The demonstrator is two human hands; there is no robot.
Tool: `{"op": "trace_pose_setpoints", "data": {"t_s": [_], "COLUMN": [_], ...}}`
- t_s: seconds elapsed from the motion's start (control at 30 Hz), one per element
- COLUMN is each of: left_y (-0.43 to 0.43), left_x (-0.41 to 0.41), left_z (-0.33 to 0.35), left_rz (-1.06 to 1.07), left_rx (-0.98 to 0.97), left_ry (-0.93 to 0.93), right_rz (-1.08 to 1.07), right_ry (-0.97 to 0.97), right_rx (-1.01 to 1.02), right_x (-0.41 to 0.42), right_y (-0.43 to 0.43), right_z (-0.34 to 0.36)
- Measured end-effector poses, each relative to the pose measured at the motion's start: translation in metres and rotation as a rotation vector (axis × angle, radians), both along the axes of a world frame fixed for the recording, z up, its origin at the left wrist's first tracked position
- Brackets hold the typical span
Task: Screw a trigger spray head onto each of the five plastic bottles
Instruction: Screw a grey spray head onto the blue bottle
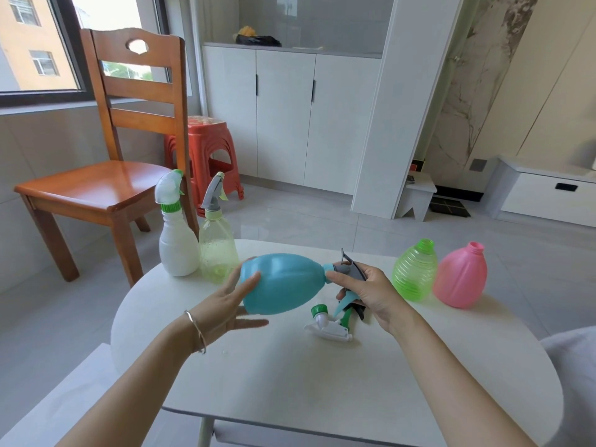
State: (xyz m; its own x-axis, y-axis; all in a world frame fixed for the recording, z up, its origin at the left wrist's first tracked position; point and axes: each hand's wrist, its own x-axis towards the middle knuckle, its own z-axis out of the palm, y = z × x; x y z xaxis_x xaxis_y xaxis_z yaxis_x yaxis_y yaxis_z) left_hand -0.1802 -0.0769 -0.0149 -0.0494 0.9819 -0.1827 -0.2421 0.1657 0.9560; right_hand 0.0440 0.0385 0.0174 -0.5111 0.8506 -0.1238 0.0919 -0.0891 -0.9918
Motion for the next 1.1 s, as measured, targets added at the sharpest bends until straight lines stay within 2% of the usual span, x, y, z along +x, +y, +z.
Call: {"op": "trace_pose_setpoints", "data": {"t_s": [0.13, 0.17, 0.27, 0.4, 0.5, 0.57, 0.67, 0.83, 1.0, 1.1], "left_y": [-0.001, -0.002, -0.004, -0.002, -0.003, -0.005, -0.004, -0.004, -0.006, -0.008], "left_x": [-0.005, -0.004, 0.004, -0.002, -0.005, -0.001, 0.004, 0.003, -0.001, 0.001], "left_z": [0.001, 0.002, 0.004, 0.001, 0.004, 0.005, 0.002, 0.001, 0.000, 0.003], "left_rz": [-0.028, -0.047, -0.019, 0.042, 0.000, -0.021, 0.003, 0.147, 0.203, 0.245], "left_rx": [0.152, 0.133, -0.081, 0.006, 0.101, 0.016, -0.064, 0.108, 0.252, 0.323], "left_ry": [0.032, 0.017, -0.011, 0.061, 0.056, 0.022, 0.083, 0.135, 0.325, 0.385], "right_rz": [0.014, 0.024, 0.047, 0.031, 0.022, 0.034, 0.038, -0.001, 0.015, 0.028], "right_ry": [0.018, 0.018, -0.020, -0.029, 0.007, 0.001, -0.002, 0.004, 0.053, 0.062], "right_rx": [-0.063, -0.061, -0.018, -0.029, -0.048, -0.025, 0.007, -0.028, -0.133, -0.116], "right_x": [0.001, 0.001, 0.001, 0.001, 0.001, 0.000, -0.002, -0.007, -0.012, -0.012], "right_y": [0.000, 0.001, 0.000, 0.000, 0.001, 0.001, 0.000, -0.001, -0.001, 0.000], "right_z": [0.001, 0.001, 0.001, 0.000, 0.001, 0.001, 0.000, -0.002, -0.001, 0.003]}}
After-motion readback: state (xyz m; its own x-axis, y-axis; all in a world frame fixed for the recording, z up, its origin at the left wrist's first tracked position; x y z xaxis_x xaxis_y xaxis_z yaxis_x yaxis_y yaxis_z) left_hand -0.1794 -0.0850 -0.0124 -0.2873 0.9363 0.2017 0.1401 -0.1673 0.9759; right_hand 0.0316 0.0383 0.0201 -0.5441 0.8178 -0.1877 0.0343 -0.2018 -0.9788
